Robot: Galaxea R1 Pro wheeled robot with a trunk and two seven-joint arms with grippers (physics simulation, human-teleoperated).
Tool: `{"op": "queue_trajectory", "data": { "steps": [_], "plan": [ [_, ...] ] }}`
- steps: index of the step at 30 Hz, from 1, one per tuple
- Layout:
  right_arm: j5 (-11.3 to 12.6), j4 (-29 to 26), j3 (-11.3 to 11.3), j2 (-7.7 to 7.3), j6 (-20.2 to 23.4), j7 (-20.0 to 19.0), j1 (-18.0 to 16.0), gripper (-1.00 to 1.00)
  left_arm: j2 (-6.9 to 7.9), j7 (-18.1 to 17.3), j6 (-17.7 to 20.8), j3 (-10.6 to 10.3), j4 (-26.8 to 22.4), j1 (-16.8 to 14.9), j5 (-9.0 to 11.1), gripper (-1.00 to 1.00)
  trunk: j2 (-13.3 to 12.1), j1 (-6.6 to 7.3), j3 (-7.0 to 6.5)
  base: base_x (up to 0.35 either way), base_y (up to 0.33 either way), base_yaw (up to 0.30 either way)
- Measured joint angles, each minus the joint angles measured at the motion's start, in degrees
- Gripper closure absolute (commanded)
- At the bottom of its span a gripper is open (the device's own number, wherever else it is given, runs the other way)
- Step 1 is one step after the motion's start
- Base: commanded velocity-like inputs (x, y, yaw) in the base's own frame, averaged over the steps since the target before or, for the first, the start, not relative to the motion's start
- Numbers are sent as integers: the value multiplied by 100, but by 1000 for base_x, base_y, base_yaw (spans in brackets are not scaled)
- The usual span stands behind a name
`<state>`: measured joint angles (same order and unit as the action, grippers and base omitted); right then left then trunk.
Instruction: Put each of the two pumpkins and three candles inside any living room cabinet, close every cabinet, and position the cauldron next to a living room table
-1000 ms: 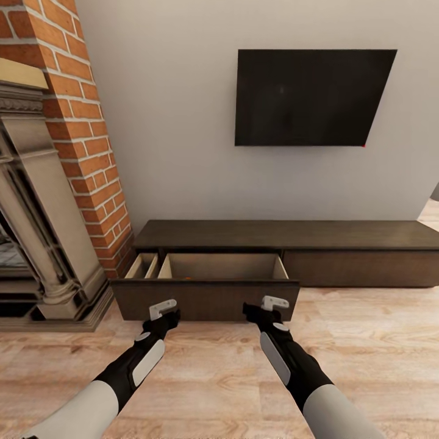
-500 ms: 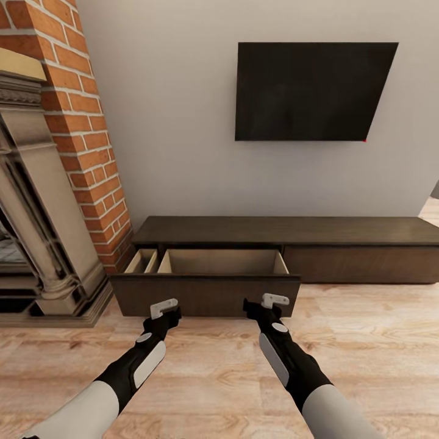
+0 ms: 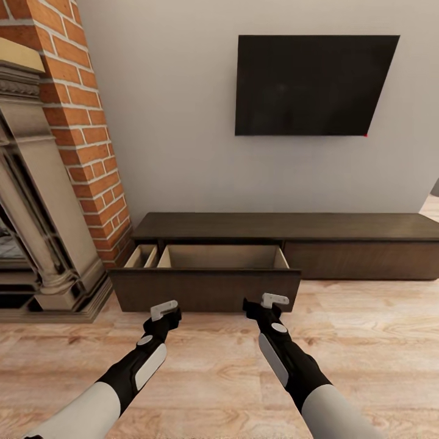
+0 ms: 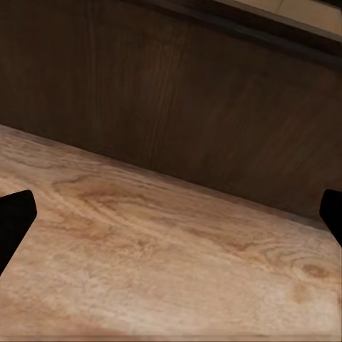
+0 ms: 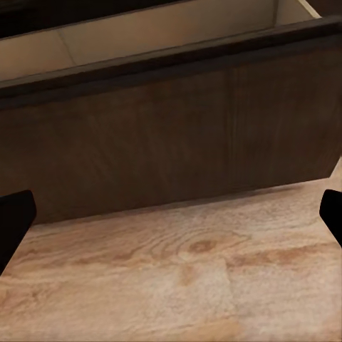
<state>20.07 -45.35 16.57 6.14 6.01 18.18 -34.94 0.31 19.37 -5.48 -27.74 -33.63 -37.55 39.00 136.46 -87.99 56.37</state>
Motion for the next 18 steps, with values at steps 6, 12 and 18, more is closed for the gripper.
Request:
{"op": "queue_trajectory", "data": {
  "steps": [6,12,18],
  "plan": [
    [-73,102,111,6,-19,3,0,-100,-53,4,-1,-1,5,0,-4,-100,241,-132,108,0,0,0],
    [-196,277,385,14,-456,8,1,-100,-69,7,-1,-2,5,0,-5,-100,481,-264,216,0,0,0],
    [-228,376,411,15,-597,16,1,-100,-71,10,-1,-2,5,0,-5,-100,677,-373,328,0,0,0]
  ]
}}
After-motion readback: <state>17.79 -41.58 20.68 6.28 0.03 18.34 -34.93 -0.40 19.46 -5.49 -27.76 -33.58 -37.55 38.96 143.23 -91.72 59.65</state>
